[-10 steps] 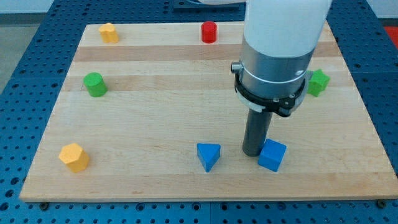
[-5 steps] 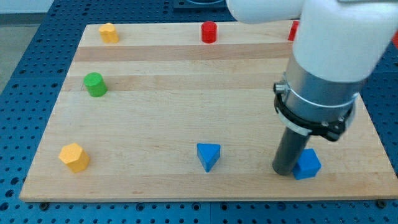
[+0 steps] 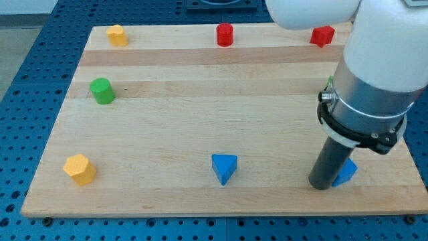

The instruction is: Slide the cube to the bottom right of the board

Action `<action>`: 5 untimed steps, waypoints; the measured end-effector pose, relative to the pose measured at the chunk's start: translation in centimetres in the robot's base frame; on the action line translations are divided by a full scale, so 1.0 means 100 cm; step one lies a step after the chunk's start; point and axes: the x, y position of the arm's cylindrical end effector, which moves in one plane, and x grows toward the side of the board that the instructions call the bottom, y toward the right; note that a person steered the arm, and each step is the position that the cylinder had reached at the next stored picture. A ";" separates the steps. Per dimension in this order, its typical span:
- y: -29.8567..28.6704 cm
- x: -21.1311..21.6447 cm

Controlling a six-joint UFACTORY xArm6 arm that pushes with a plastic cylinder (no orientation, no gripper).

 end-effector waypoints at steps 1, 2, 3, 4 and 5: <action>0.000 -0.006; 0.000 -0.008; 0.000 -0.021; 0.000 -0.029; 0.005 -0.031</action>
